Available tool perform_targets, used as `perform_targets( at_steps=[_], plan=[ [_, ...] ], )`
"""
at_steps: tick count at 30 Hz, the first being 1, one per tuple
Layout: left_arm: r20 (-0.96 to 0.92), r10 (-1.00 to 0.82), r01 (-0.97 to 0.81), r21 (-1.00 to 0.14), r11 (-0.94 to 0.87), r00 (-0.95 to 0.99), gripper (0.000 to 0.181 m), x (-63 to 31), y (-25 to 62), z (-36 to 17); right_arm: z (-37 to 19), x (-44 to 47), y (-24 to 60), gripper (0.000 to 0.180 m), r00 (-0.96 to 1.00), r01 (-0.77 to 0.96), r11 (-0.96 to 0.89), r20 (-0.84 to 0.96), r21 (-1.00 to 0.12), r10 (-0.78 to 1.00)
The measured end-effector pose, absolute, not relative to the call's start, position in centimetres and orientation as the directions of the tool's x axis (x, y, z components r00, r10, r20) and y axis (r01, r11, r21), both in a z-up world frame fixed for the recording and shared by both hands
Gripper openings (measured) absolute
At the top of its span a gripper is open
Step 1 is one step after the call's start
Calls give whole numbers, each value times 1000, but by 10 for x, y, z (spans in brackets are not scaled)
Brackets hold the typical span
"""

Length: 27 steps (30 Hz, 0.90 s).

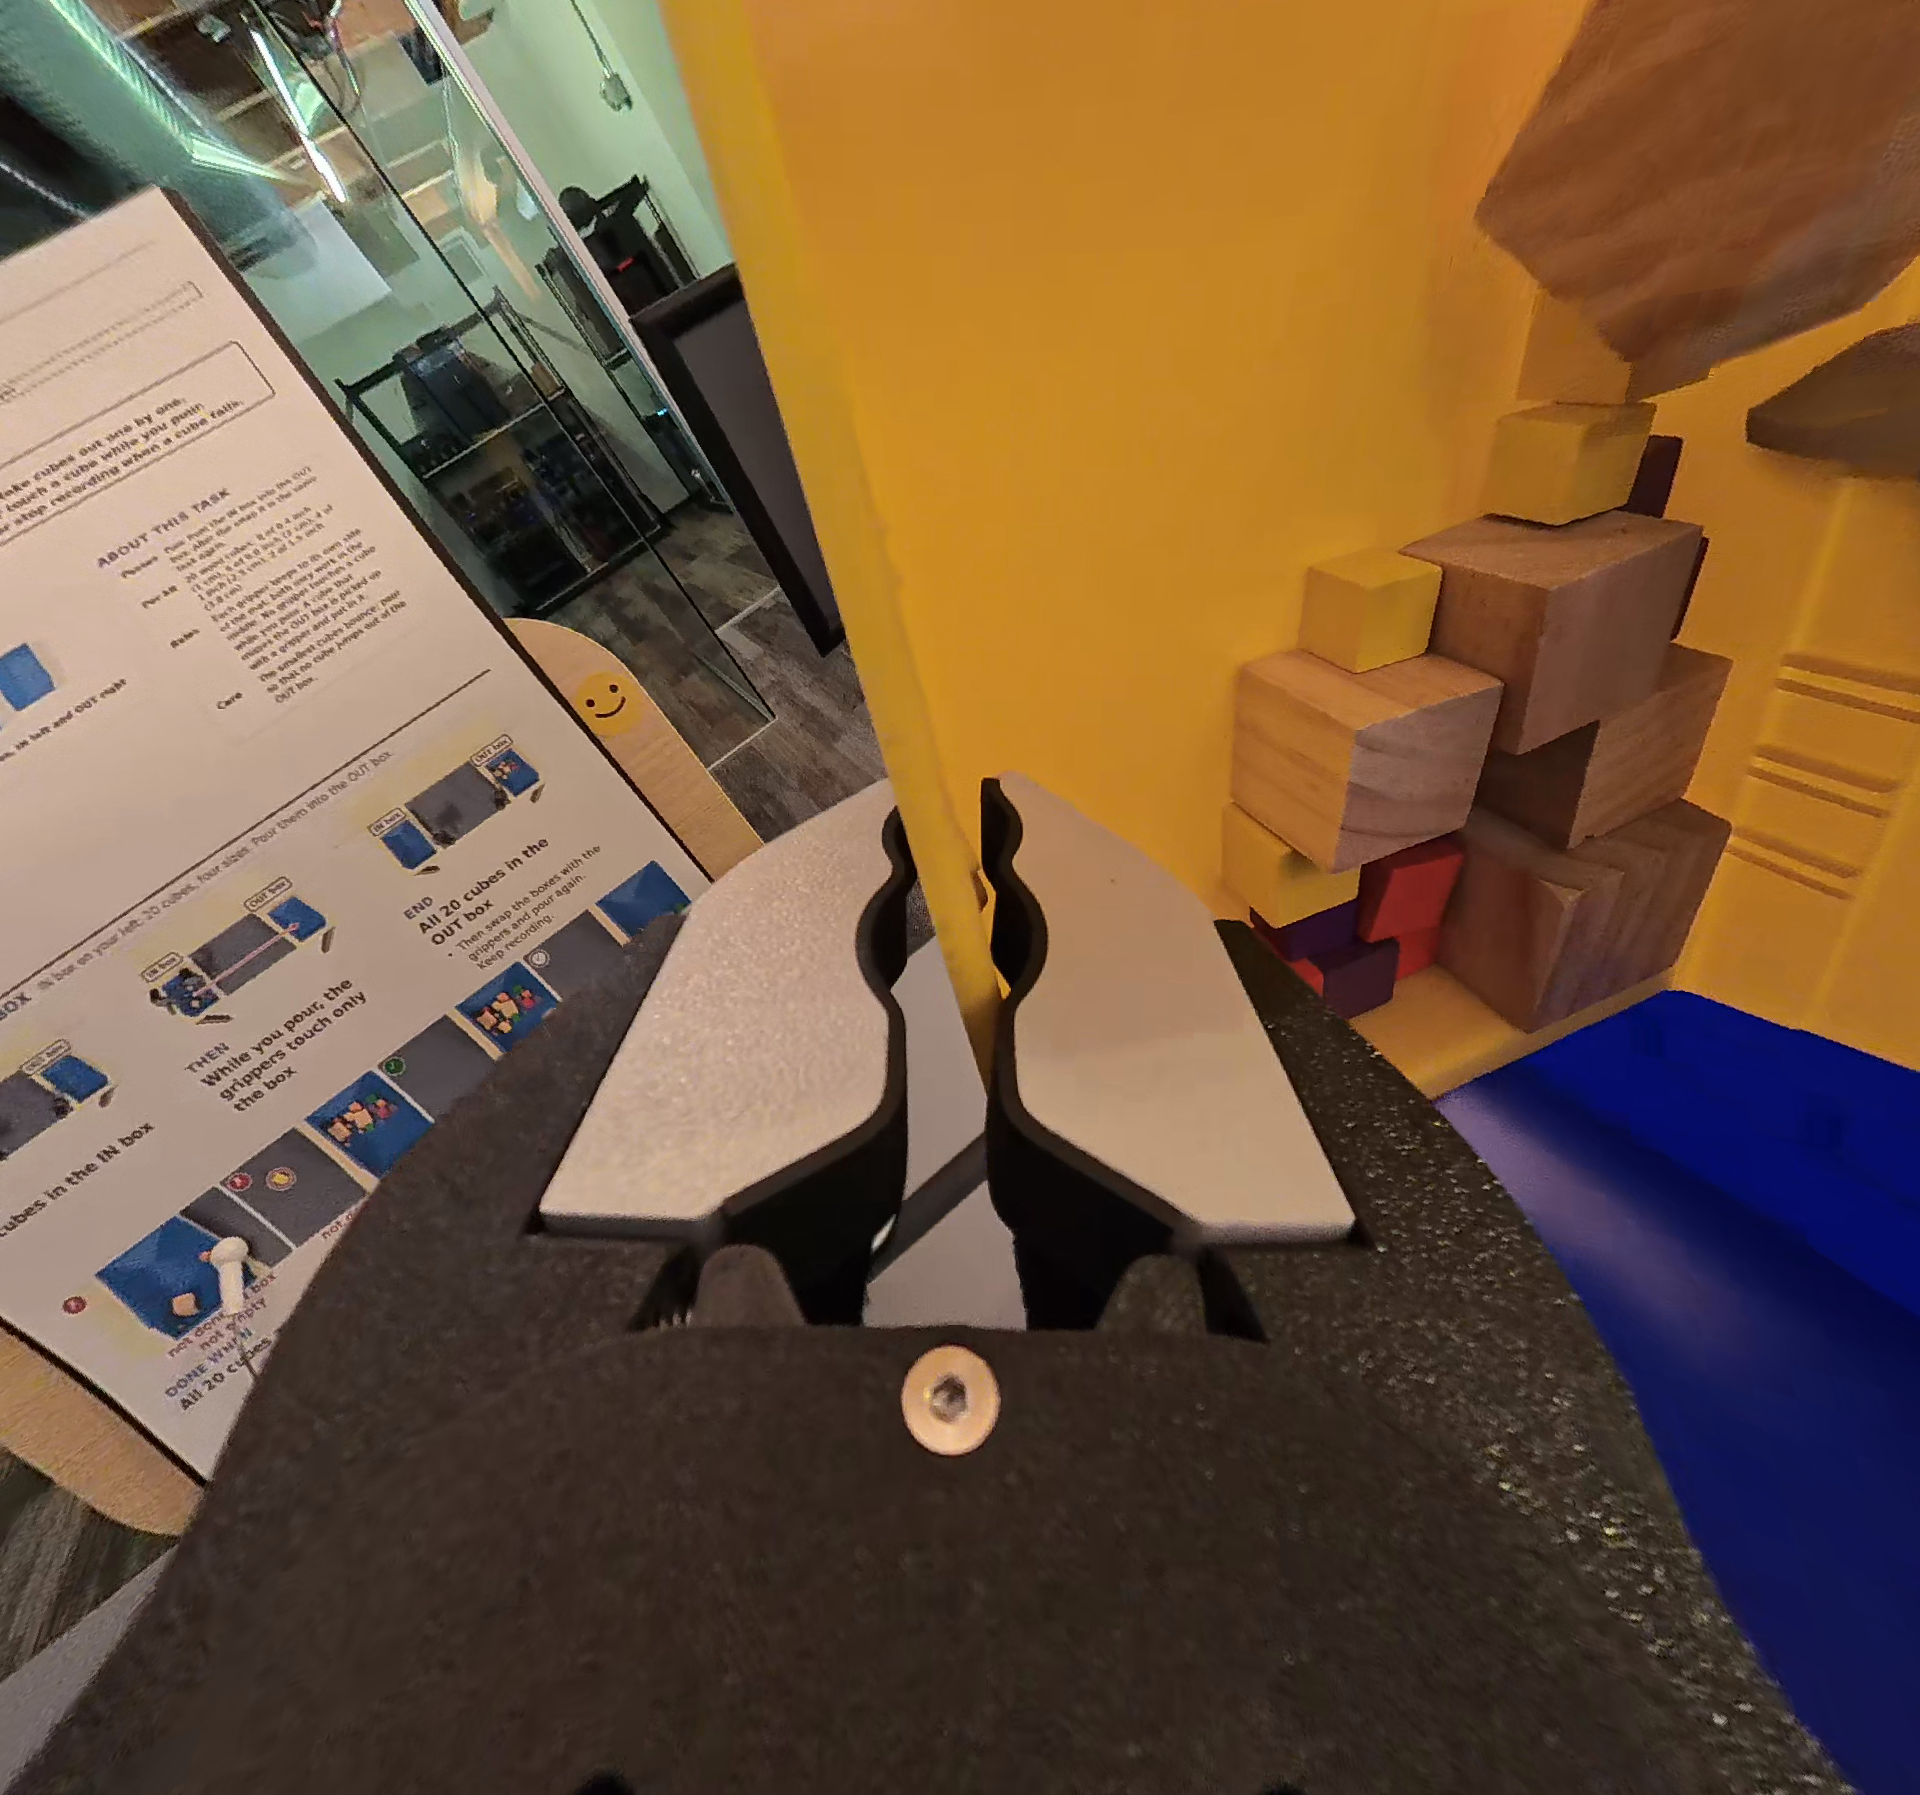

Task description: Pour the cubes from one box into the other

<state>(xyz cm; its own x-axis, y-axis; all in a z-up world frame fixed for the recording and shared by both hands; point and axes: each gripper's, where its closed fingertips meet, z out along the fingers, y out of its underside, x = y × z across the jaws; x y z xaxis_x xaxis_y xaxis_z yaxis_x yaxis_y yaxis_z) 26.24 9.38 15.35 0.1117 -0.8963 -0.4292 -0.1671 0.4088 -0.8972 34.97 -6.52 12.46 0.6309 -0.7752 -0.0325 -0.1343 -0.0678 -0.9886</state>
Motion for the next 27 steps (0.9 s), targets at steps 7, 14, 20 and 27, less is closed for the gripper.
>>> perform_targets(
  at_steps=[7,14,20,27],
  plan=[
    [-432,-897,-179,-894,411,97,12,263,92,151,122,350,-67,5,637,-148,-81,-33,-986,-770],
    [-425,-902,-255,-884,393,82,12,271,99,136,103,358,-60,5,644,-204,-142,-23,-969,-764],
    [-416,-906,-230,-892,390,80,11,274,101,137,106,359,-60,6,635,-186,-134,-15,-973,-773],
    [-405,-913,-280,-882,378,42,12,282,101,123,90,364,-60,6,637,-245,-169,-27,-955,-770]
  ],
)
